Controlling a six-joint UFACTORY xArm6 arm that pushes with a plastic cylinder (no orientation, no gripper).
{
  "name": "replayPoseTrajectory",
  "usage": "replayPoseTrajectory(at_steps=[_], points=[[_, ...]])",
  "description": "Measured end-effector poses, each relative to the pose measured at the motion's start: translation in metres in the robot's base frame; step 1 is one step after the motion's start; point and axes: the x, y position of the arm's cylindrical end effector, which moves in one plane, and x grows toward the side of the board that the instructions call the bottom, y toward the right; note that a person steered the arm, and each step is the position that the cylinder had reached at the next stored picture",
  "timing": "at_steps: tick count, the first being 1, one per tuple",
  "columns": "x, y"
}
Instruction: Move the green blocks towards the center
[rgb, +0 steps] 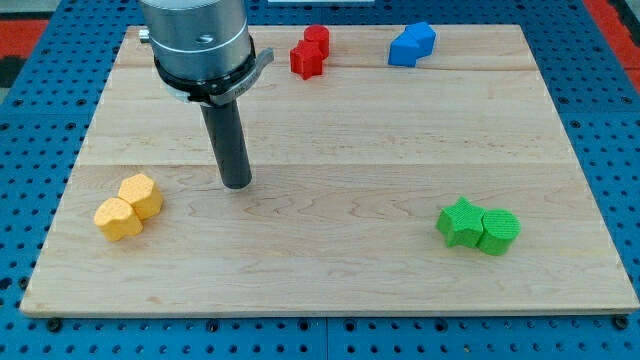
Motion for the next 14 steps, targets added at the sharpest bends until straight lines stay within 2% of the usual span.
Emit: replayPoseTrajectory(at_steps=[2, 4, 5, 6, 7, 8, 10, 11, 12, 13, 14], points=[[-0.003, 0.016], [-0.028, 0.156], [-0.028, 0.246], [0.005, 0.334], [0.088, 0.365], [0.095, 0.331], [0.062, 0.286], [0.034, 0.310], [0.029, 0.321], [0.034, 0.329], [0.076, 0.321]])
